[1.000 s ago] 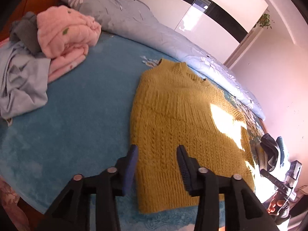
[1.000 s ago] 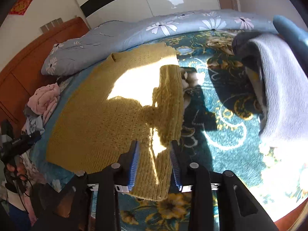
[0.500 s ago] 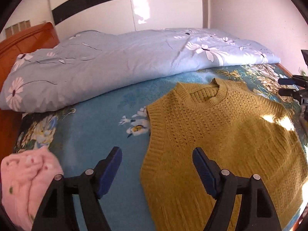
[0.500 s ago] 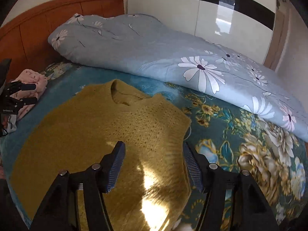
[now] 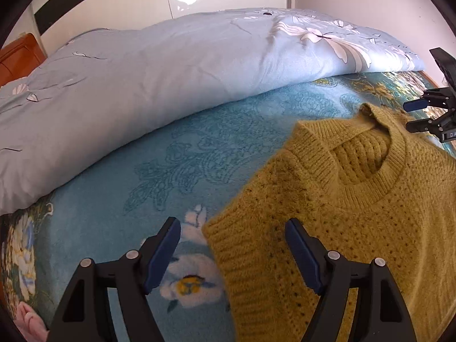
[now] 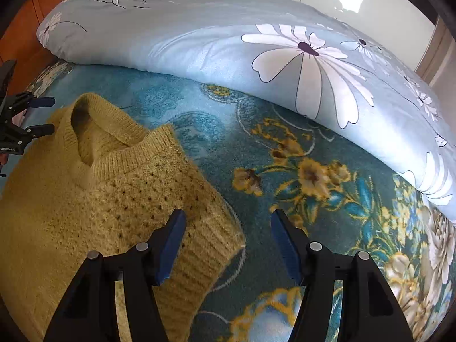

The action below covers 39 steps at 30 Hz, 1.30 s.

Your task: Fold clothes

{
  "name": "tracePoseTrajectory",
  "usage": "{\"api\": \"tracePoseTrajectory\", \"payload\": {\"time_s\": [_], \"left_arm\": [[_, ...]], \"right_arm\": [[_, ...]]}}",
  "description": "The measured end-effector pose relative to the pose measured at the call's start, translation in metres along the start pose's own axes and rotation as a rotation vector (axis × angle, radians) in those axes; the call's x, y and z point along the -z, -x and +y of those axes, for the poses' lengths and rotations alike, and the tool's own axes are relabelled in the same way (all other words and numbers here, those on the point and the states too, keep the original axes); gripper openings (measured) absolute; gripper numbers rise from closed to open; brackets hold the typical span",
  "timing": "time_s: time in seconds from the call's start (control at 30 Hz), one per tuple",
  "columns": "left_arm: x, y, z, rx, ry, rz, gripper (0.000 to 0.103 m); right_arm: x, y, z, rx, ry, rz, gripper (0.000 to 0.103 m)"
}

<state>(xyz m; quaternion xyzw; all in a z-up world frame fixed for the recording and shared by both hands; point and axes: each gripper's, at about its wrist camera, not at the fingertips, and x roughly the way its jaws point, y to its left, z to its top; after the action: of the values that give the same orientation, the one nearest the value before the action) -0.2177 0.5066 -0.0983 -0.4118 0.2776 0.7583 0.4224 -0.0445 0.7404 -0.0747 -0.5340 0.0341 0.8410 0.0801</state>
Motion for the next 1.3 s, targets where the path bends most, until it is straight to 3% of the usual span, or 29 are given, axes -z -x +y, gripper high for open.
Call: {"api": "tracePoseTrajectory", "payload": {"time_s": [0.07, 0.13, 0.17, 0.23, 0.27, 0.3, 0.47, 0.53, 0.67, 0.8, 0.97, 1.1, 1.2, 1.3], "left_arm": [[-0.001, -0.01, 0.0, 0.02, 0.005, 0.01, 0.078], [0.0, -0.012, 0.002, 0.061, 0.032, 0.002, 0.07], [0.0, -0.011, 0.003, 0.088, 0.047, 0.001, 0.058], [0.001, -0.008, 0.002, 0.122, 0.065, -0.005, 0.041], [0.001, -0.006, 0.0, 0.12, 0.062, -0.011, 0.022], [0.001, -0.003, -0.001, 0.12, 0.062, -0.018, 0.012], [-0.005, 0.03, 0.002, 0.1, 0.098, -0.071, 0.011], [-0.008, 0.051, 0.005, 0.096, 0.116, -0.101, 0.011], [-0.003, 0.105, -0.004, 0.098, 0.096, -0.183, 0.011], [0.019, 0.17, -0.021, 0.108, 0.064, -0.292, 0.011], [0.077, 0.238, -0.05, 0.074, 0.013, -0.413, 0.011], [0.143, 0.275, -0.072, 0.085, 0.014, -0.494, 0.012], [0.196, 0.281, -0.091, 0.089, 0.014, -0.486, 0.014], [0.24, 0.272, -0.102, 0.109, 0.062, -0.428, 0.014]], "right_arm": [[-0.001, -0.007, 0.002, -0.017, 0.002, 0.009, 0.063], [-0.001, -0.009, 0.004, -0.041, -0.018, -0.001, 0.049], [-0.001, -0.009, 0.005, -0.055, -0.033, -0.003, 0.042], [-0.002, -0.008, 0.006, -0.082, -0.063, -0.003, 0.019], [-0.002, -0.007, 0.011, -0.075, -0.054, 0.0, 0.015], [-0.003, -0.005, 0.016, -0.05, -0.035, 0.003, 0.013], [-0.009, 0.034, 0.014, 0.049, -0.06, -0.066, 0.011], [-0.01, 0.059, 0.011, 0.06, -0.092, -0.116, 0.011], [-0.004, 0.11, 0.037, 0.076, -0.032, -0.205, 0.011], [0.018, 0.169, 0.063, 0.058, -0.012, -0.335, 0.011], [0.081, 0.23, 0.104, 0.045, 0.029, -0.489, 0.011], [0.154, 0.259, 0.139, 0.041, 0.055, -0.567, 0.011], [0.212, 0.26, 0.162, 0.008, 0.048, -0.553, 0.011], [0.26, 0.235, 0.177, -0.008, 0.025, -0.461, 0.011]]}}
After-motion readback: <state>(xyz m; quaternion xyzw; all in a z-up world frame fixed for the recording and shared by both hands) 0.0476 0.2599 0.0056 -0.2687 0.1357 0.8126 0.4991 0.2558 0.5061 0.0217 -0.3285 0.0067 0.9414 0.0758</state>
